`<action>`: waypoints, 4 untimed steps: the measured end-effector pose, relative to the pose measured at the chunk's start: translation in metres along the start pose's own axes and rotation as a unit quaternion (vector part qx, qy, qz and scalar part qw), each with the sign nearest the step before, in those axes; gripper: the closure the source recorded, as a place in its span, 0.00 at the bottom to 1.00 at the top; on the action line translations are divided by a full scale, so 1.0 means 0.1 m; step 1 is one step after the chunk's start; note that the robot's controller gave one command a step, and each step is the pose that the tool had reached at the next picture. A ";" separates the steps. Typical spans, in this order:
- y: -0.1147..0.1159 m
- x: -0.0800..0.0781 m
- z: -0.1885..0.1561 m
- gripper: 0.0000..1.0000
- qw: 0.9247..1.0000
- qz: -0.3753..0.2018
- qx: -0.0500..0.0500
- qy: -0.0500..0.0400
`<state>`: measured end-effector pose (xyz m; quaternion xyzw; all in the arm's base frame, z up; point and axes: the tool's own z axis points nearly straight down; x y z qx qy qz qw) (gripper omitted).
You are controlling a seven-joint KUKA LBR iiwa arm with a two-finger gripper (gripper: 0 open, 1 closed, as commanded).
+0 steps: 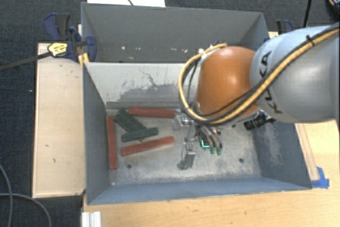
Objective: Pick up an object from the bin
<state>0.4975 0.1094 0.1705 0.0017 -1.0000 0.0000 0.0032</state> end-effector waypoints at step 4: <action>-0.03 -0.70 -0.46 1.00 0.927 -0.374 0.002 -0.007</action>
Offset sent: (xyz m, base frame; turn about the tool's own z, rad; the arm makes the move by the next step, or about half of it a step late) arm -0.0045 -0.0223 -0.0244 0.2235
